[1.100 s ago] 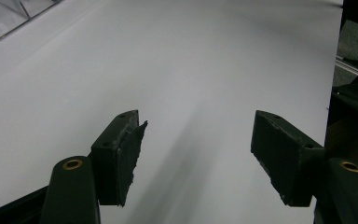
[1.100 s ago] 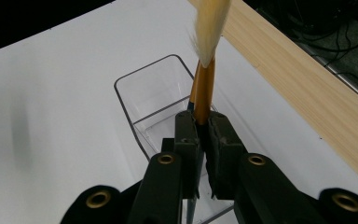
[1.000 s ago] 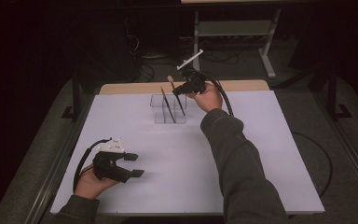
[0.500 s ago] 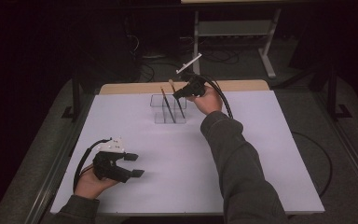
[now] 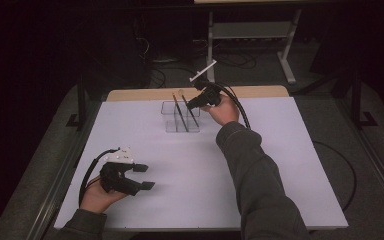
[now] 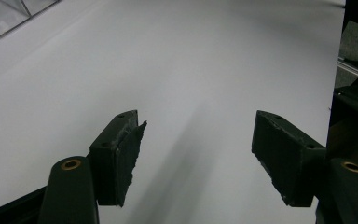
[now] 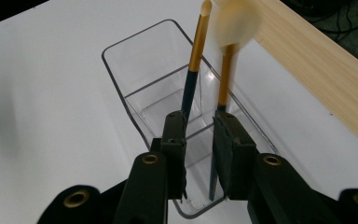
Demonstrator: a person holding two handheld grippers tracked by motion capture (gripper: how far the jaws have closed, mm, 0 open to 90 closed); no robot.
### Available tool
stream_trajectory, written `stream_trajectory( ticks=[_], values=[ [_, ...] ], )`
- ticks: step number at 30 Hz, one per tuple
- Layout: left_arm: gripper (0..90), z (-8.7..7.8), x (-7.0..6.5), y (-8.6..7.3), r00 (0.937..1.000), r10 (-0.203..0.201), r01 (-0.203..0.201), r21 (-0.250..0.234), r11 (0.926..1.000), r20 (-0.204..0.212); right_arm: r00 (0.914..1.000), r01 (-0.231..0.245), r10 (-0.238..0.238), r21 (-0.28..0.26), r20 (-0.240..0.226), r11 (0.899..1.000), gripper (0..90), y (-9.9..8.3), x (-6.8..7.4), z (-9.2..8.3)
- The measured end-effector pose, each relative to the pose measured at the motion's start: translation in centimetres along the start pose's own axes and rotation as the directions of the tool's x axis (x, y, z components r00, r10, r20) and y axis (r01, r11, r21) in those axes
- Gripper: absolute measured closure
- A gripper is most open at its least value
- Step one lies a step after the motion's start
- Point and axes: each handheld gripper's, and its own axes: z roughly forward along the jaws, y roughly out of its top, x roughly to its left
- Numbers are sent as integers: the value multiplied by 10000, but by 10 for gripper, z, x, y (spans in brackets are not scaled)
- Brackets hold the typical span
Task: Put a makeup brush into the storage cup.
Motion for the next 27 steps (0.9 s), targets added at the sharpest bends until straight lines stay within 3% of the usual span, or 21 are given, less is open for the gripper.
stream_trajectory(
  ticks=[11,14,15,21,27],
  values=[
    [316,2,-2,1,10000,-41,41,29,10000,64,9990,-434,432,-130,-127,9990,693,-10,1,-9],
    [316,1,-2,2,10000,-54,54,29,10000,33,9993,-343,341,-226,-119,9992,690,-12,1,-12],
    [316,1,-2,1,10000,-14,14,39,10000,33,9984,-546,543,-247,-135,9982,688,-12,3,-14],
    [315,1,-4,1,10000,-52,52,3,10000,21,9970,-756,749,-411,-200,9963,678,-17,6,-20],
    [311,1,-5,2,10000,70,-70,-2,10000,34,9982,-590,585,-556,-112,9967,670,-19,8,-24]
  ],
)
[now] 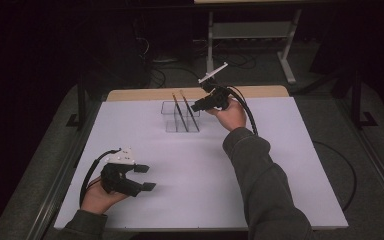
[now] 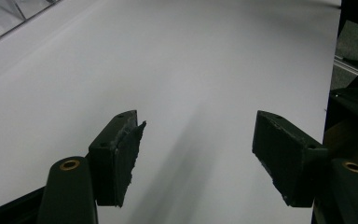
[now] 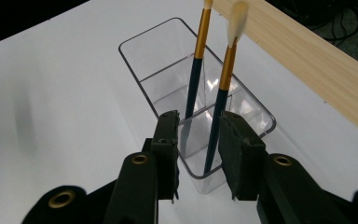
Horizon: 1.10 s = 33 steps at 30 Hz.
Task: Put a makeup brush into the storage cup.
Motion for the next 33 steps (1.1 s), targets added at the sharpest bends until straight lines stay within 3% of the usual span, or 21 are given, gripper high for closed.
stream_trajectory(
  ticks=[19,21,22,33],
  values=[
    [303,0,-1,-1,9999,-114,114,-37,9999,-71,9995,-319,318,-448,-43,9985,640,-20,-2,-23],
    [302,0,0,-1,10000,42,-43,-14,10000,-83,9997,-235,235,-445,-4,9987,634,-24,-4,-24],
    [302,0,-1,-1,10000,-31,30,-13,10000,-67,9991,-417,418,-426,18,9982,634,-25,-3,-26],
    [296,-1,-1,-2,9996,-245,242,-242,9994,-131,9993,-356,358,-439,49,9984,604,-41,-2,-39]
  ],
)
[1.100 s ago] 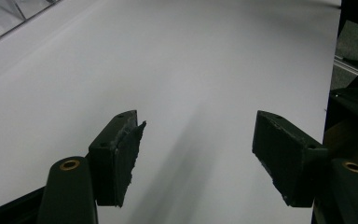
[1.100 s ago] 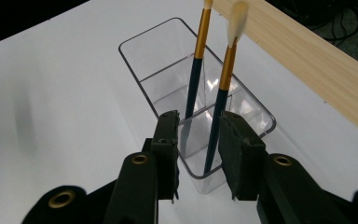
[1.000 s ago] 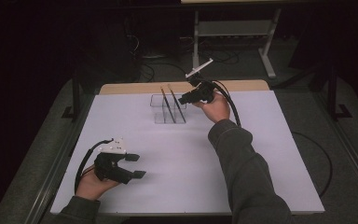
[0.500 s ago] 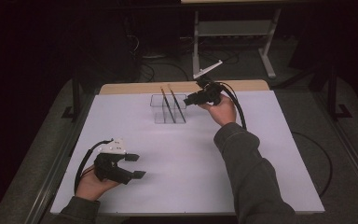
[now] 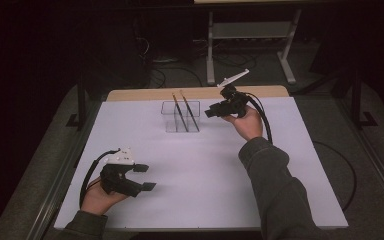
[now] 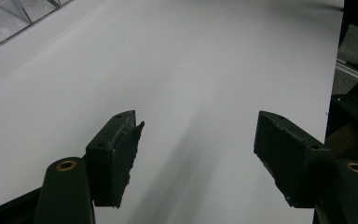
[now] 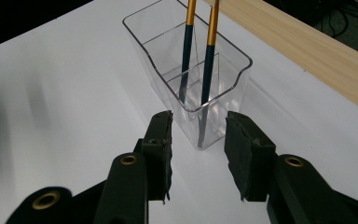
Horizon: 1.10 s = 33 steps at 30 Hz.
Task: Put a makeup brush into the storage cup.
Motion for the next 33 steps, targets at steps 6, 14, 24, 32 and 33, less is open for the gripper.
stream_trajectory(
  ticks=[6,14,24,32,33],
  values=[
    [287,0,1,-1,10000,77,-77,59,10000,-17,10000,-29,28,-75,-66,10000,579,-7,2,-5],
    [278,0,3,-2,10000,-18,19,123,9999,-25,10000,18,-18,-47,-51,10000,550,-8,7,-10],
    [266,0,3,-1,10000,-2,2,63,10000,-37,10000,26,-26,-73,37,10000,510,-19,9,-13],
    [259,-1,2,-1,9999,-56,56,-4,10000,-90,9996,-145,155,-442,226,9989,486,-28,10,-28],
    [259,-1,2,-1,9999,-96,95,-41,9999,-80,9996,-226,234,-454,175,9987,483,-29,10,-30]
  ],
)
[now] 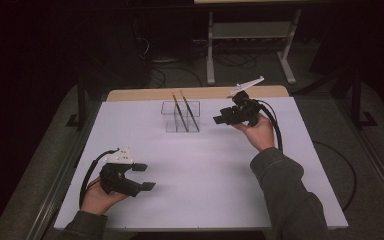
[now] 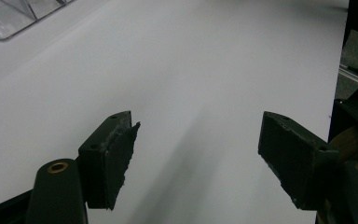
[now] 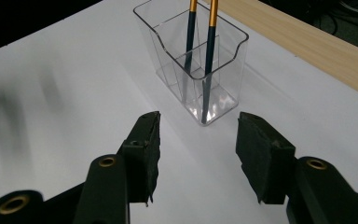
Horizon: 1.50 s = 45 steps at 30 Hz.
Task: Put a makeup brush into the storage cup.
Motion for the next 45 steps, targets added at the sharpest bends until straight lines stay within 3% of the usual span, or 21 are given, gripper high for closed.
stream_trajectory(
  ticks=[21,45],
  values=[
    [226,-3,1,-1,9997,-141,138,-148,9998,-195,9997,-82,85,-99,250,9999,382,-27,3,-18],
    [205,-6,4,-2,9991,-266,259,-197,9995,-335,9990,-158,169,-284,418,9995,319,-39,10,-33]
  ],
)
